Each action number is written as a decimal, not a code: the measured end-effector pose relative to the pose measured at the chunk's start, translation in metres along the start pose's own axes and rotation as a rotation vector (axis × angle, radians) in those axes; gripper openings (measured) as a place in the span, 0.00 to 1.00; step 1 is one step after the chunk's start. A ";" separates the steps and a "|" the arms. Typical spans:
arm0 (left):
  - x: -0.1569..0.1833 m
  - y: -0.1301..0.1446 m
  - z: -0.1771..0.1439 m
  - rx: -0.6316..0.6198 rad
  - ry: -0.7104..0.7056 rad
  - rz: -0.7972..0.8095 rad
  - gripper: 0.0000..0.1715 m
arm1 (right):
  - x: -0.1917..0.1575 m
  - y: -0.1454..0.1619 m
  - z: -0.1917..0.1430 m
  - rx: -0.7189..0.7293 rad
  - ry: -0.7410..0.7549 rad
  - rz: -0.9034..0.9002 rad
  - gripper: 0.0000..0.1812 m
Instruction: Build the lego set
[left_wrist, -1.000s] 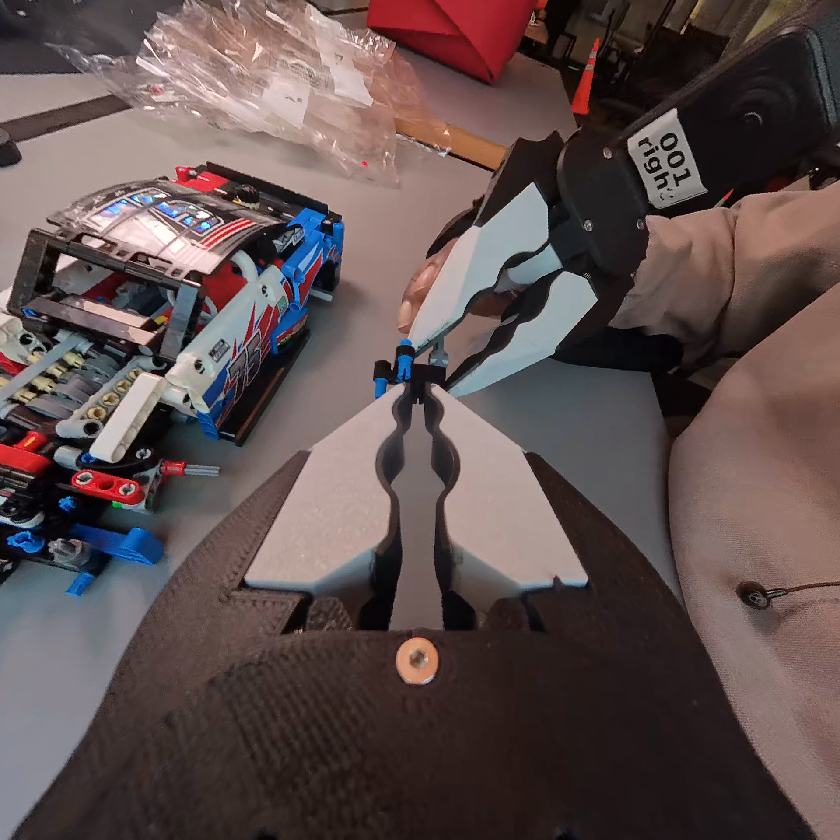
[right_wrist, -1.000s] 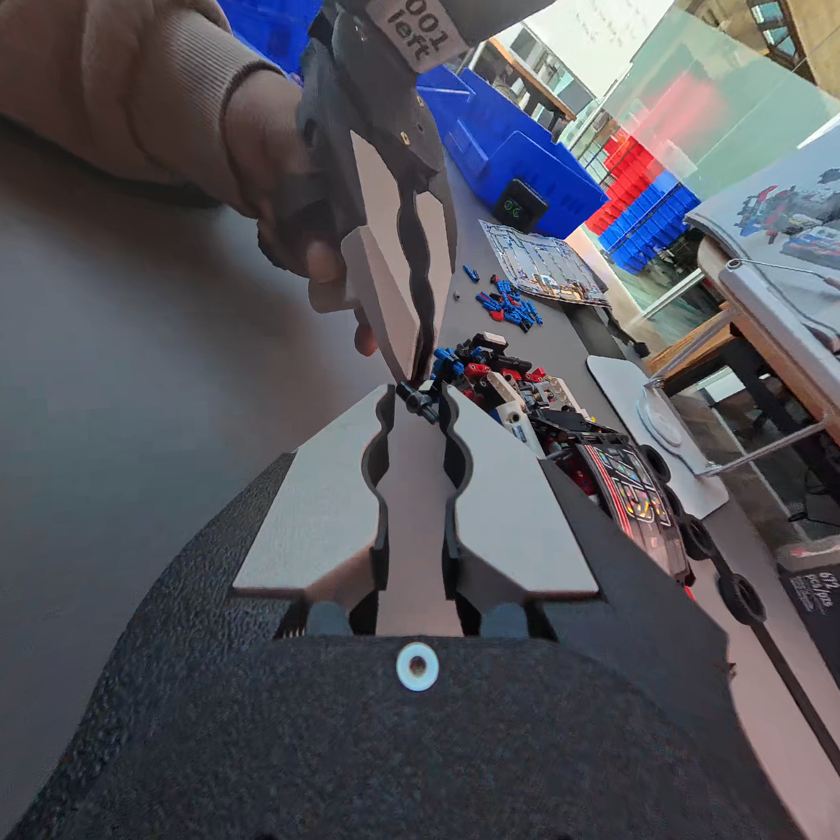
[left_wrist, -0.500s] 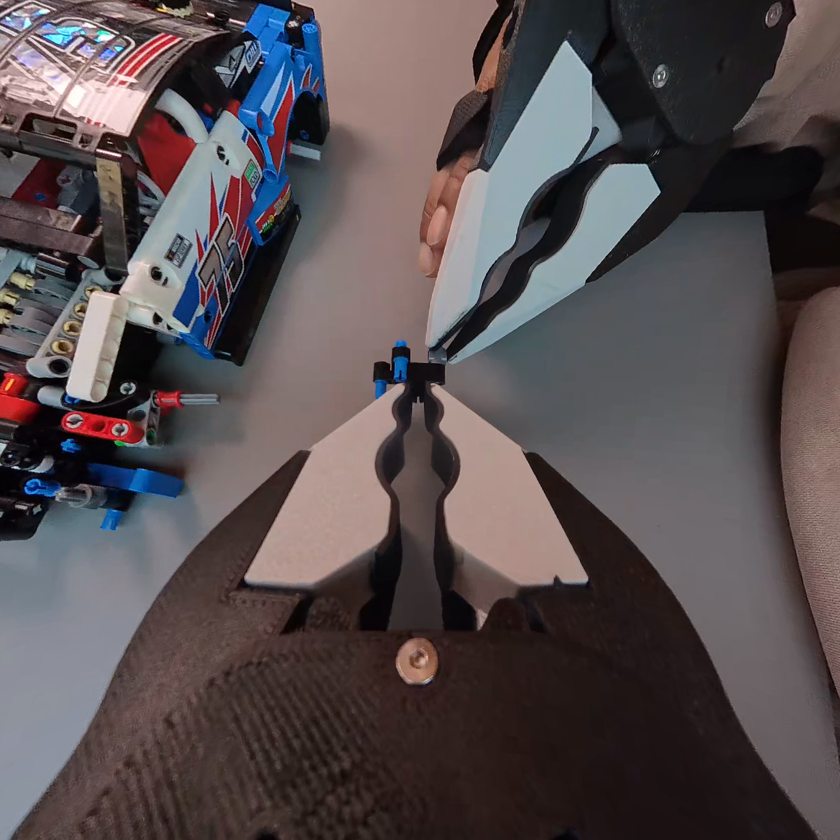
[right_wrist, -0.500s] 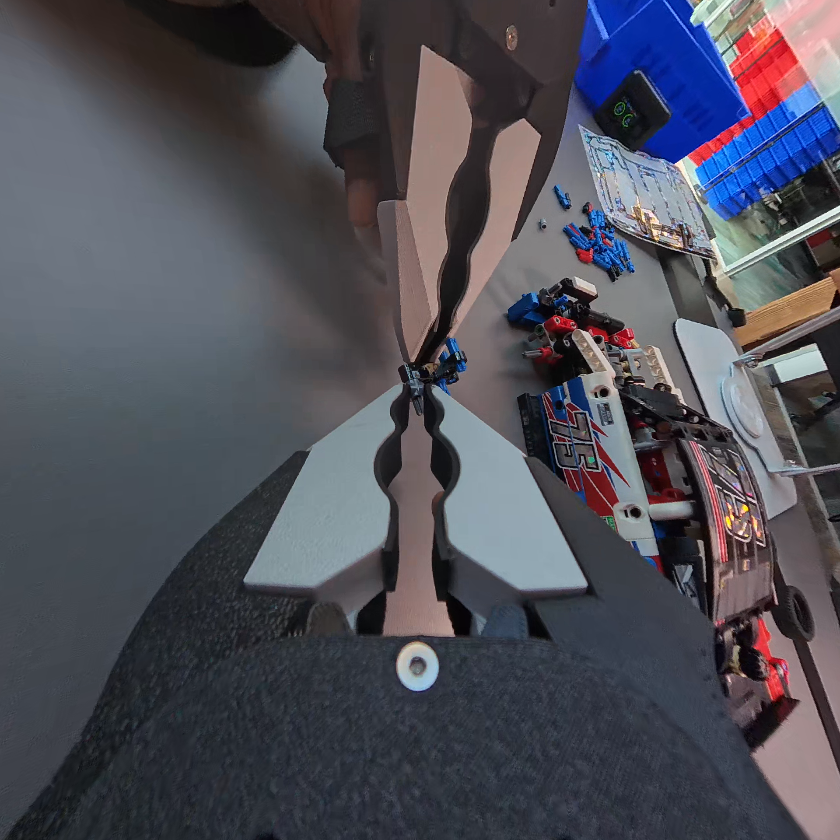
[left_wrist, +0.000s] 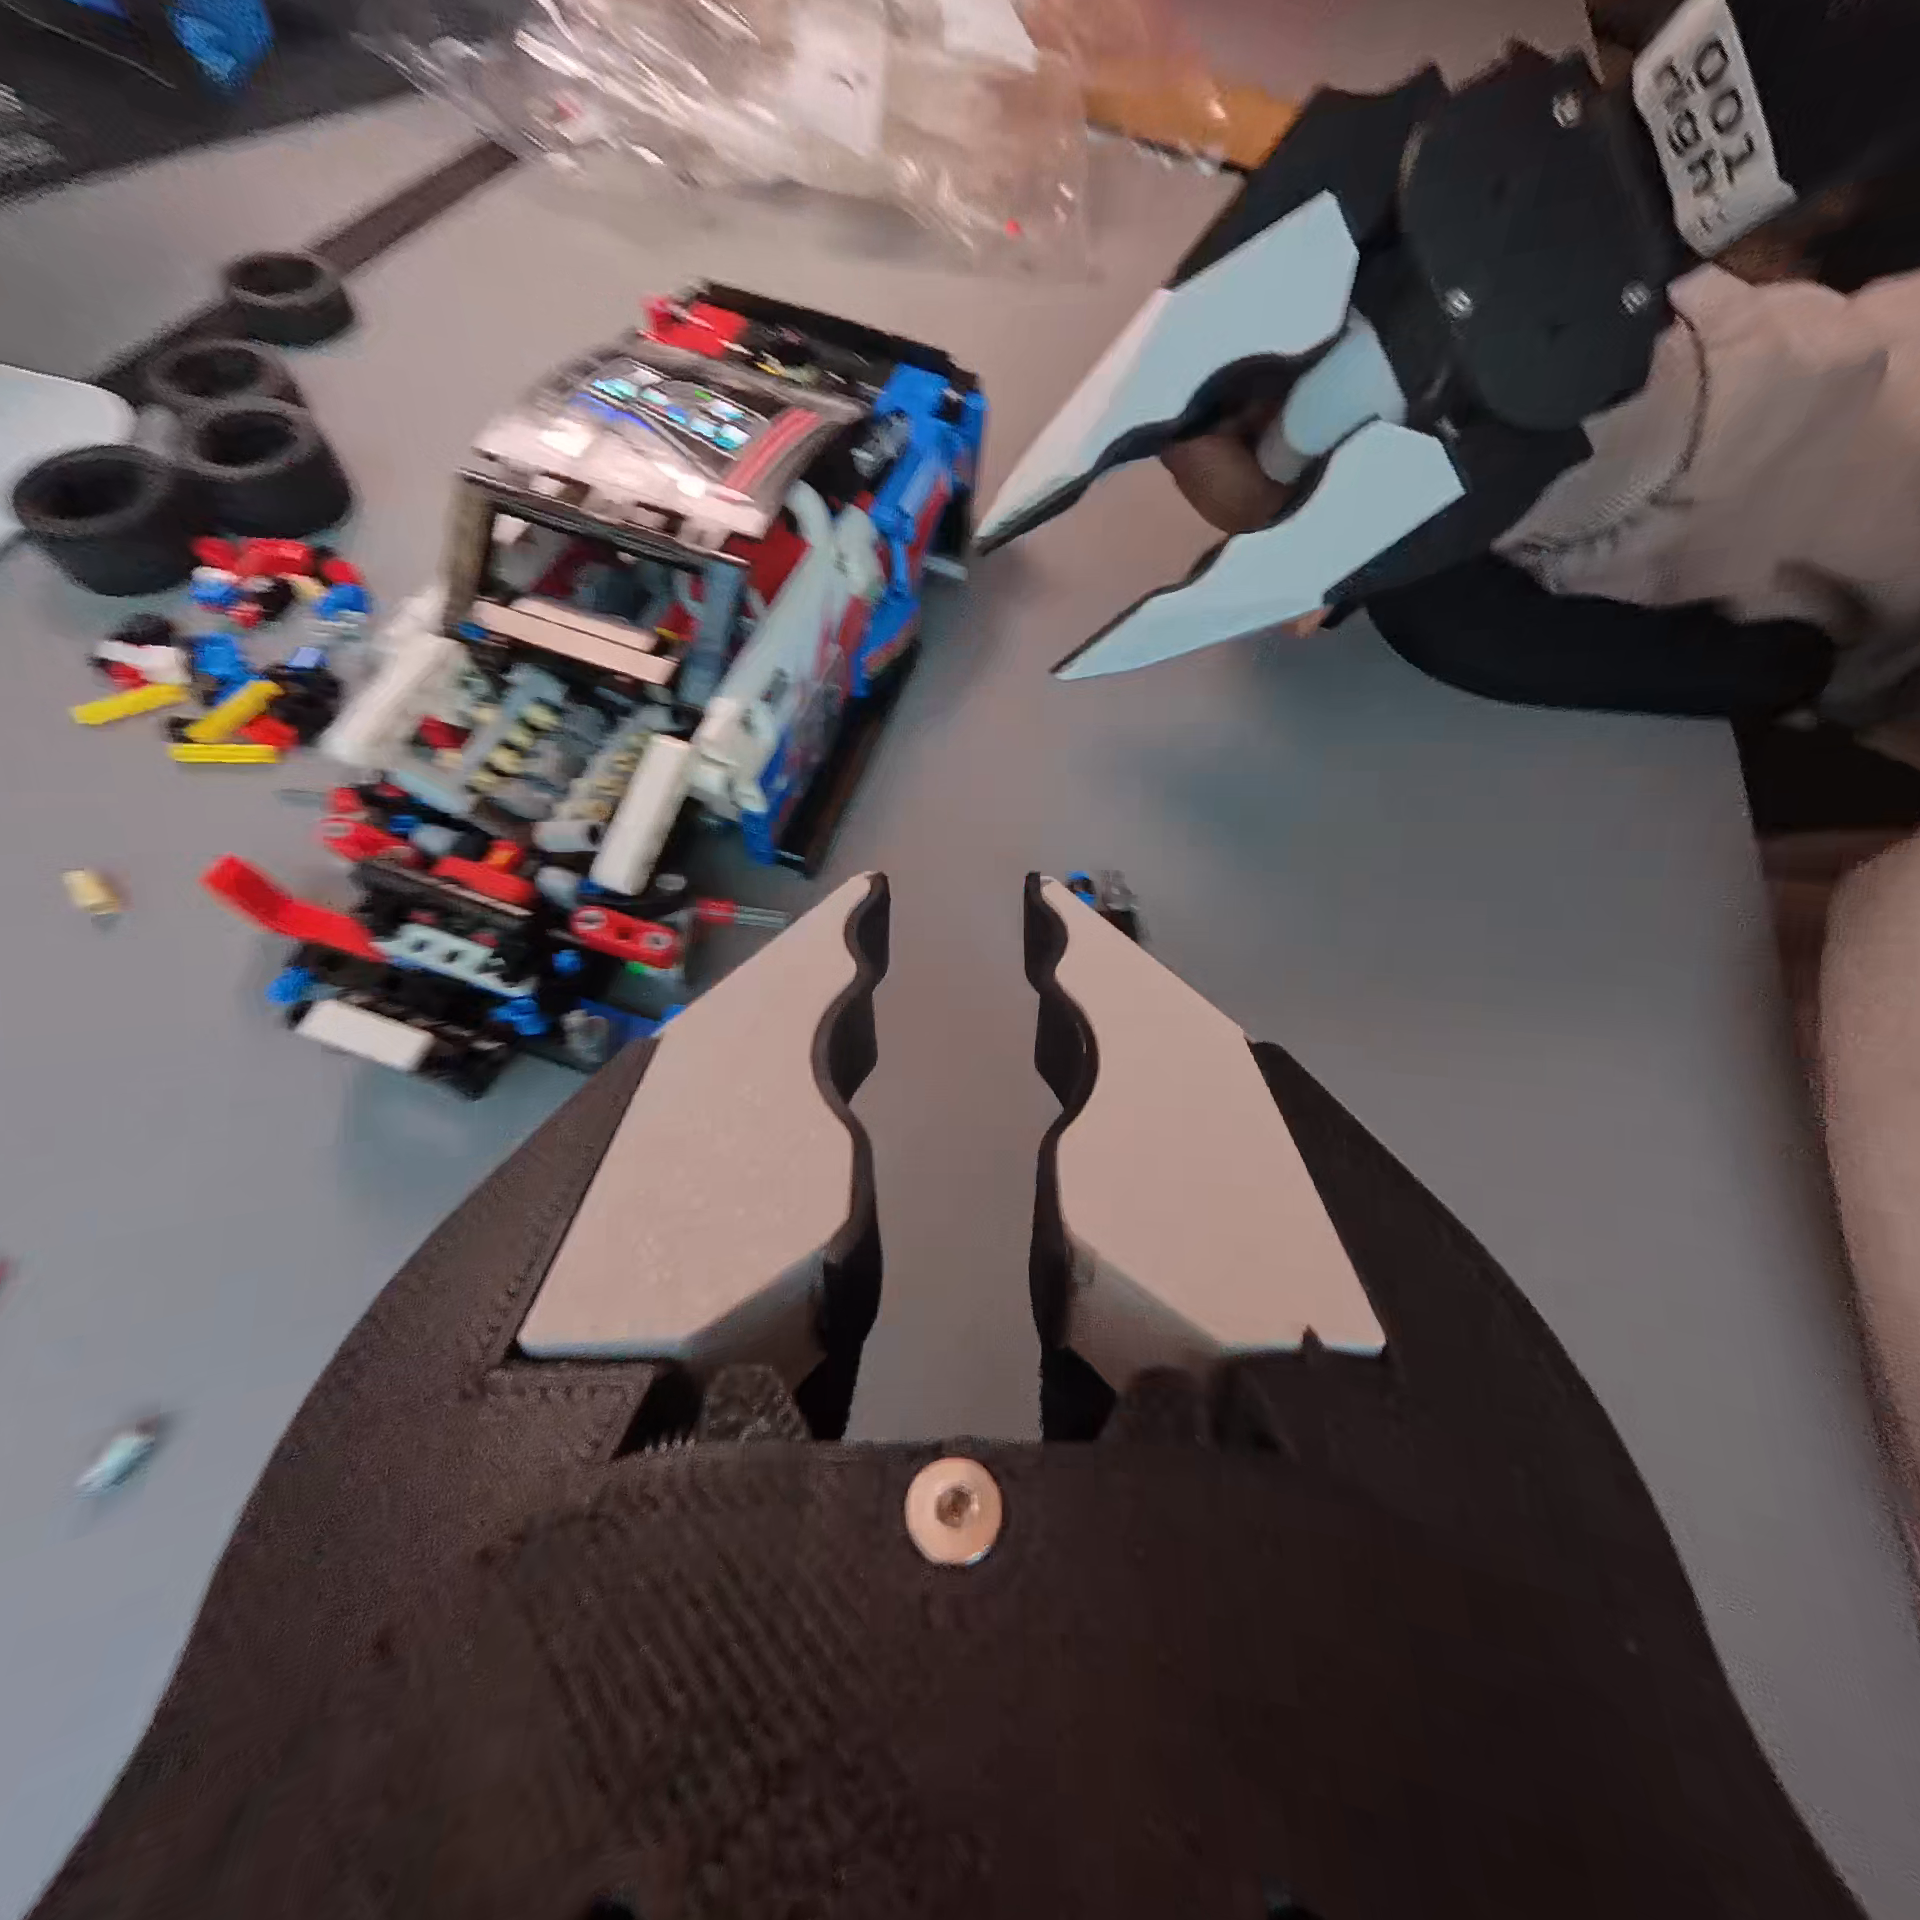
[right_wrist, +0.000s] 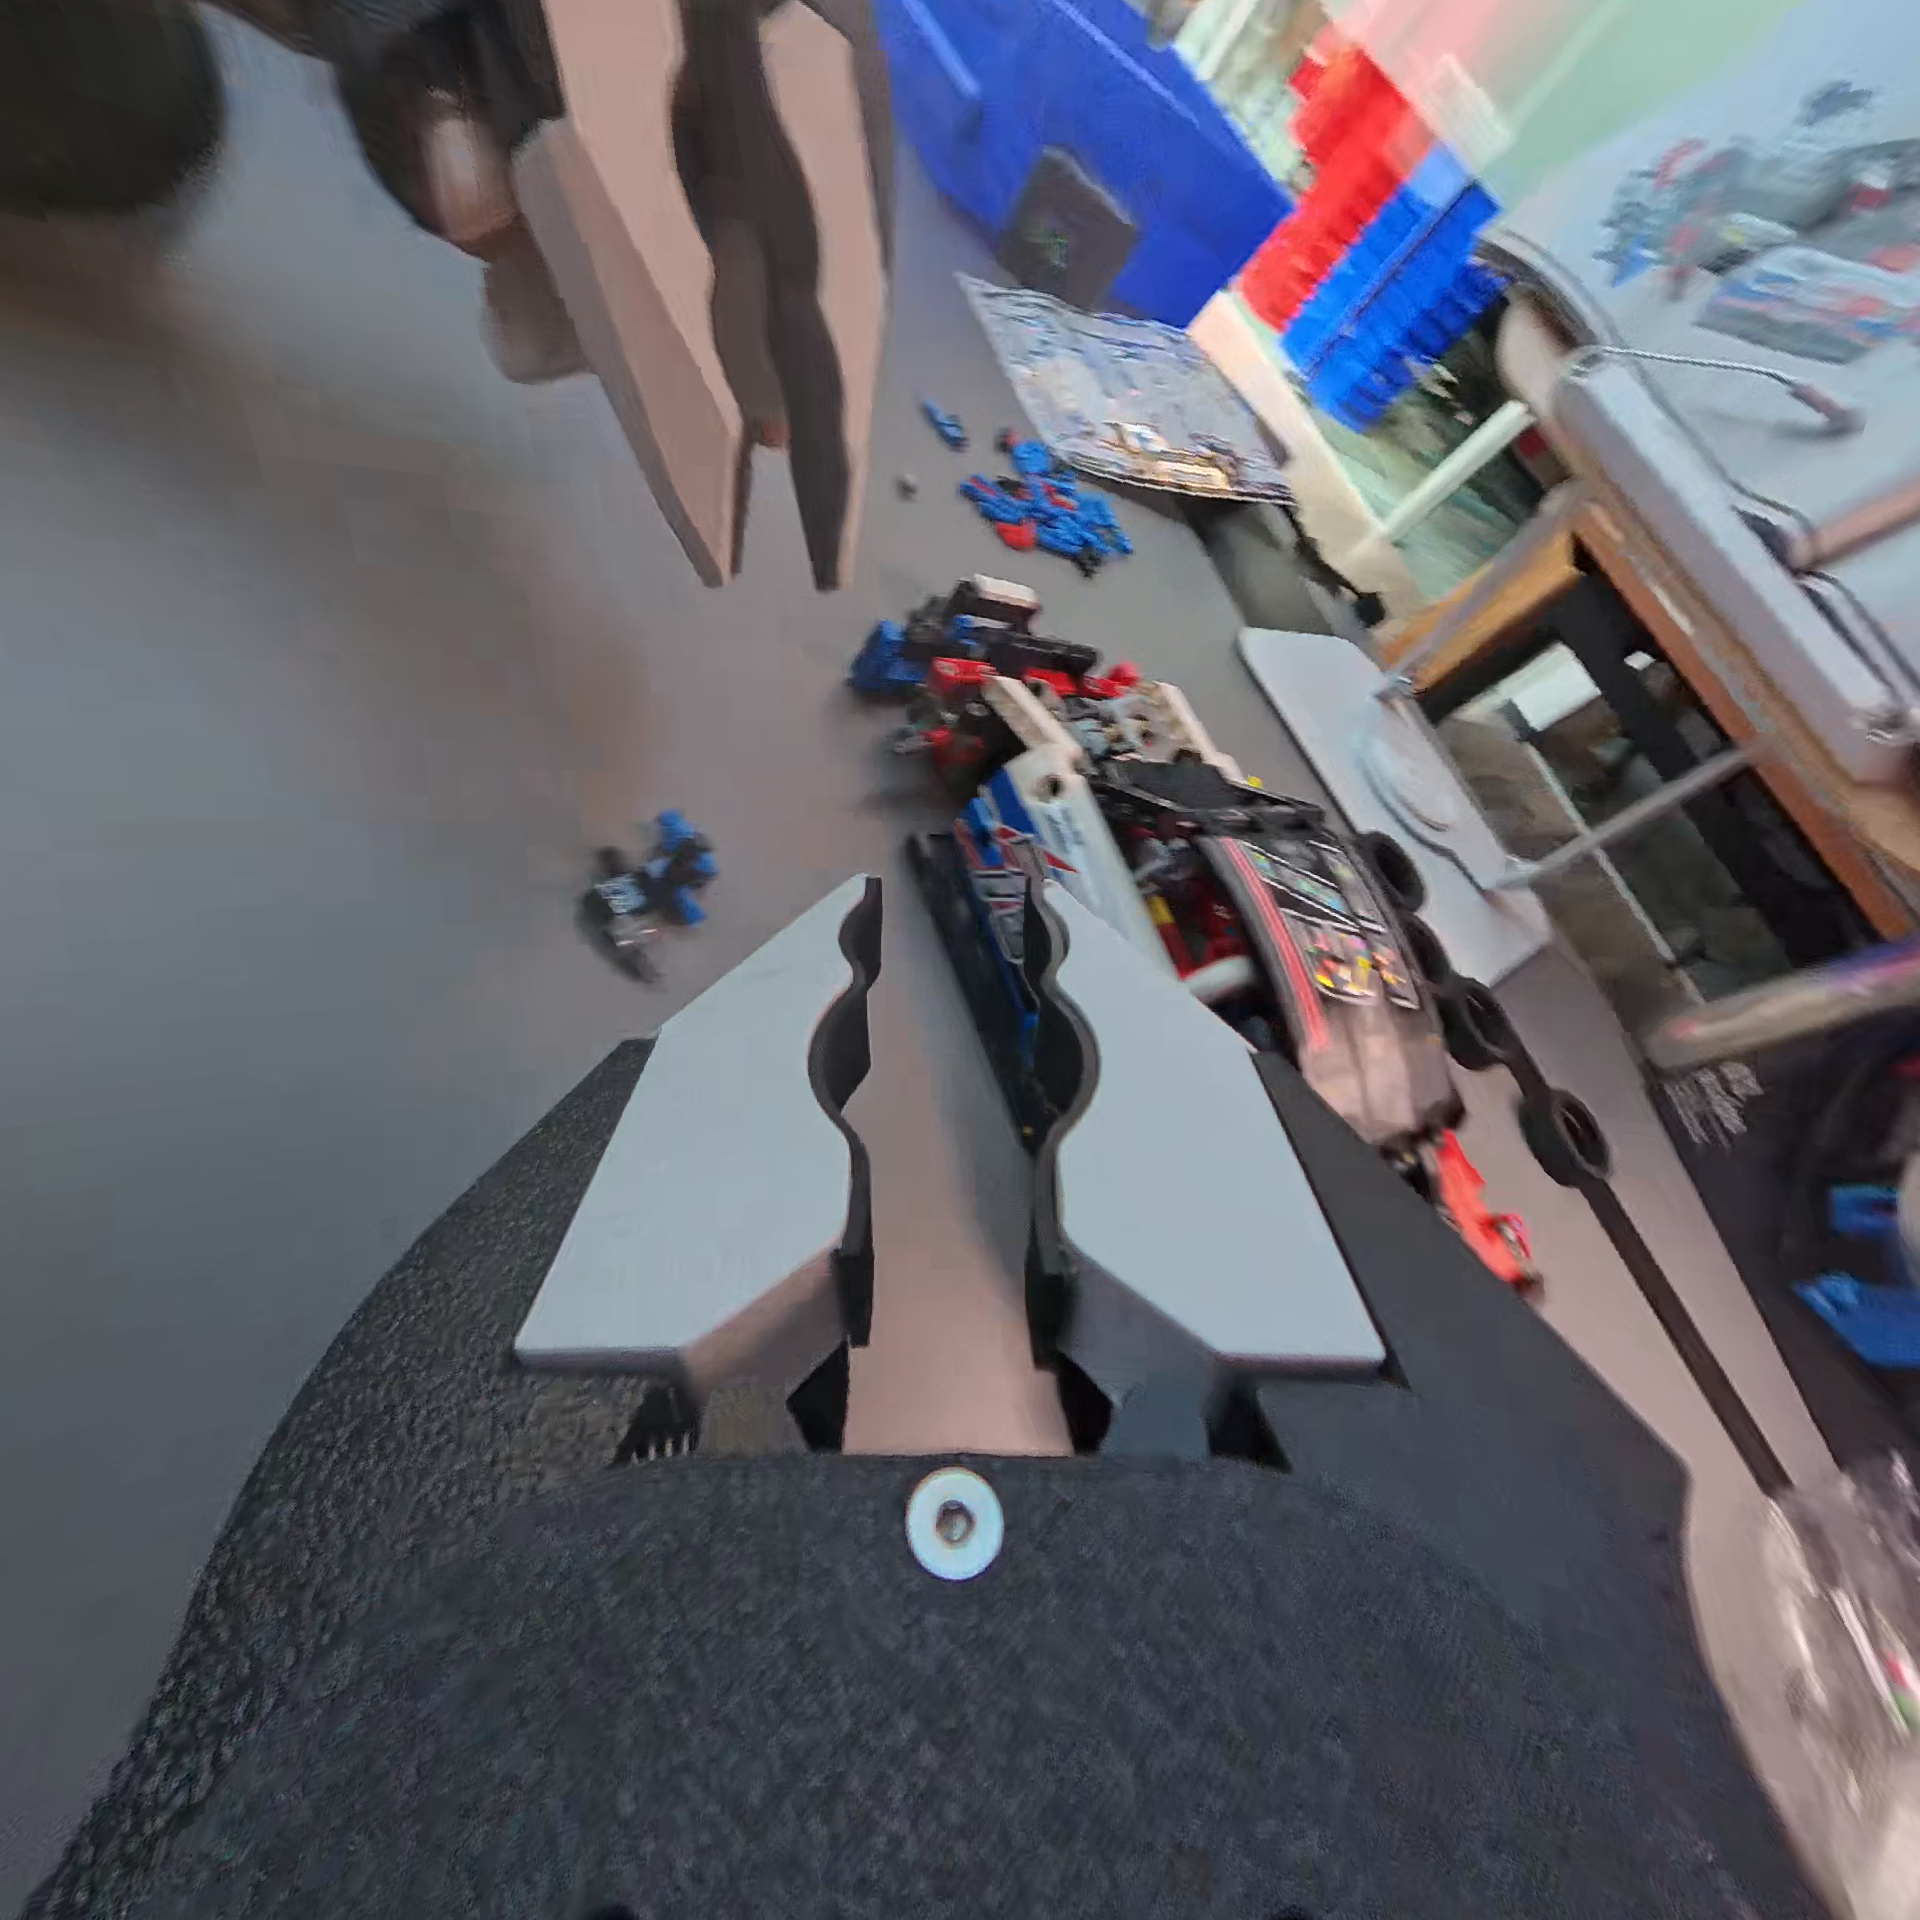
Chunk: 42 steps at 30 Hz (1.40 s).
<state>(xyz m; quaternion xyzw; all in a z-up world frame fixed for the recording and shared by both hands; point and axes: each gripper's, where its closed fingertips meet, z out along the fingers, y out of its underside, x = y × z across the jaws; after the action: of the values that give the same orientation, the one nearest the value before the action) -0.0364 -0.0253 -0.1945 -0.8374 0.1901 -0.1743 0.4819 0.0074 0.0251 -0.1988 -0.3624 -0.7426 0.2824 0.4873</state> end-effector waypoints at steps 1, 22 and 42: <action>-0.019 -0.007 -0.008 0.057 -0.079 -0.012 0.17 | 0.016 0.003 -0.002 -0.012 0.076 0.027 0.17; -0.001 0.033 0.047 -0.180 -0.180 0.271 0.29 | 0.098 0.089 -0.025 -0.323 0.404 0.176 0.16; -0.002 0.020 0.060 -0.077 -0.028 0.060 0.30 | 0.047 0.064 -0.028 -0.160 -0.009 0.698 0.32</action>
<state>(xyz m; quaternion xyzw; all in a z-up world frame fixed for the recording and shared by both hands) -0.0124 0.0103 -0.2407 -0.8516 0.2148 -0.1407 0.4570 0.0377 0.1022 -0.2136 -0.6300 -0.5960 0.3745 0.3282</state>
